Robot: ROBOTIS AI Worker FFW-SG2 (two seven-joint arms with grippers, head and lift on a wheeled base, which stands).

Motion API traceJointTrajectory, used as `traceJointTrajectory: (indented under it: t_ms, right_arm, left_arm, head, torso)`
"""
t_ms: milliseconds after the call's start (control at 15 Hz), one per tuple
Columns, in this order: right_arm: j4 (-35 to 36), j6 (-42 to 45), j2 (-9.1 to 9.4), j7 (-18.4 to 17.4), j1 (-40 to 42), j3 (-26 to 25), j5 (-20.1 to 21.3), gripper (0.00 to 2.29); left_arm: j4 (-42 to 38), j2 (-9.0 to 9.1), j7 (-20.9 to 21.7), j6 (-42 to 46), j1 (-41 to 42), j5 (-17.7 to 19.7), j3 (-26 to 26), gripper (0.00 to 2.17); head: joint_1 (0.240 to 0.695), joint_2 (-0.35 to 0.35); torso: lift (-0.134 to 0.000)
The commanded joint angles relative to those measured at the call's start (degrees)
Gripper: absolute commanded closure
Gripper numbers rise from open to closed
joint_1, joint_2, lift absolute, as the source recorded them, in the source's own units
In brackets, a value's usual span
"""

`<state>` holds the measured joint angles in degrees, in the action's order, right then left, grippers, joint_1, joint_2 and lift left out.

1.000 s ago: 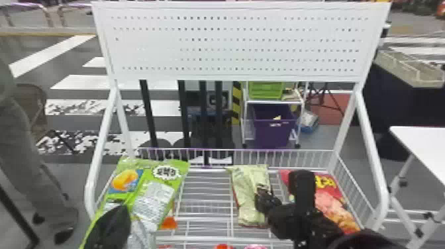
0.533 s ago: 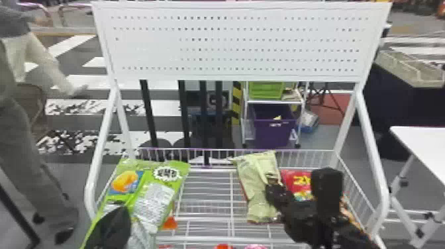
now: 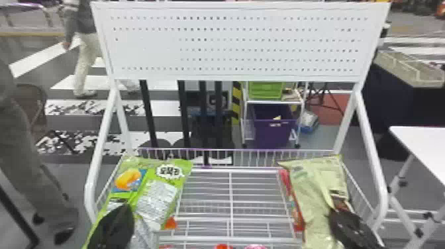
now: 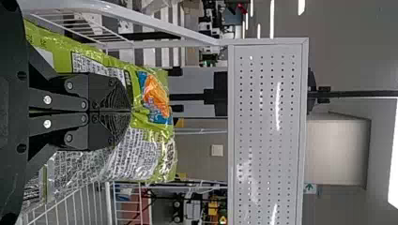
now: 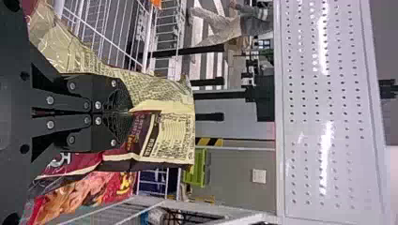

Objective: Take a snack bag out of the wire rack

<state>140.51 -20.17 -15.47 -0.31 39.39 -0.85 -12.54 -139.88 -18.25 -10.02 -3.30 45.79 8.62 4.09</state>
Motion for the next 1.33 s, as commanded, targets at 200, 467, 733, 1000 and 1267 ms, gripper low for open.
traceJointTrajectory:
  t_ms: [200, 467, 733, 1000, 1267]
  right_arm:
    - [1.3, 21.4, 7.39, 3.6, 15.5, -5.5, 2.7, 2.25]
    - [0.7, 25.3, 9.32, 3.8, 18.1, -7.9, 2.3, 2.26]
    - [0.5, 25.5, 9.59, 4.0, 18.1, -7.8, 2.3, 2.26]
    - [0.6, 25.8, 9.67, 4.4, 18.2, -7.8, 2.3, 2.25]
    - [1.0, 26.0, 9.76, 4.5, 18.4, -7.8, 2.4, 2.25]
  left_arm:
    - [0.1, -0.03, -0.1, 0.0, -0.3, 0.2, -0.1, 1.66]
    - [0.4, -0.03, 0.0, 0.0, -0.7, 0.3, 0.0, 1.66]
    - [0.3, 0.06, 0.0, 0.0, -0.6, 0.3, 0.0, 1.66]
    - [0.3, -0.03, 0.0, 0.0, -0.6, 0.3, 0.0, 1.66]
    - [0.3, -0.03, 0.0, 0.0, -0.6, 0.3, -0.1, 1.66]
  head:
    - [0.499, 0.0]
    - [0.499, 0.0]
    - [0.499, 0.0]
    - [0.499, 0.0]
    - [0.499, 0.0]
  torso:
    - [0.0]
    - [0.0]
    - [0.0]
    - [0.0]
    - [0.0]
